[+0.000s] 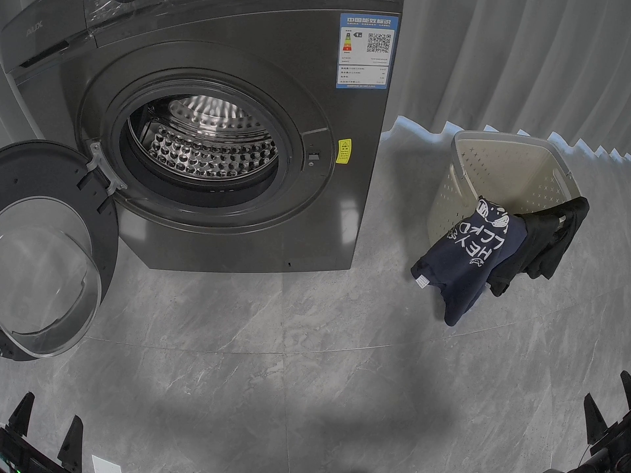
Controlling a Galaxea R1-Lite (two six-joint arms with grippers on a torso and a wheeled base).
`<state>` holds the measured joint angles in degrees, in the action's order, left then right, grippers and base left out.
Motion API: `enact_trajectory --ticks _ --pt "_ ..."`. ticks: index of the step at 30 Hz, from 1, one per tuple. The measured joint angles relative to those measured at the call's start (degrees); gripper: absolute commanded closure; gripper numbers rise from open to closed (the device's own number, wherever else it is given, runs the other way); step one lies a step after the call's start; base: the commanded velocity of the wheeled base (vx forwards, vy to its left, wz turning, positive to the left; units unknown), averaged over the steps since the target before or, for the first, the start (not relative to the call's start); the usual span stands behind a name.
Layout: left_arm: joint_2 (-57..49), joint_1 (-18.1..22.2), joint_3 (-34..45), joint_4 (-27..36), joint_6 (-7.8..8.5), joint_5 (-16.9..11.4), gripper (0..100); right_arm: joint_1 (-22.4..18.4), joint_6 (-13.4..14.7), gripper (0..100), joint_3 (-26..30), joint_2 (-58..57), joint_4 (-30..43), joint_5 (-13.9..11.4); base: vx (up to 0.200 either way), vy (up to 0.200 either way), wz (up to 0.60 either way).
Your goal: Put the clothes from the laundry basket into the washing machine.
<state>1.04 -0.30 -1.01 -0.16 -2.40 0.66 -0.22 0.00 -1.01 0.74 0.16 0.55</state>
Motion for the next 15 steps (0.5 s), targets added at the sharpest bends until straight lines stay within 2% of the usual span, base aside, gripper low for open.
enact_trajectory --ticks 15 --pt "0.0 0.0 0.0 0.0 -0.09 0.0 0 0.0 0.0 0 0.0 0.0 0.0 0.0 0.0 -0.2 0.0"
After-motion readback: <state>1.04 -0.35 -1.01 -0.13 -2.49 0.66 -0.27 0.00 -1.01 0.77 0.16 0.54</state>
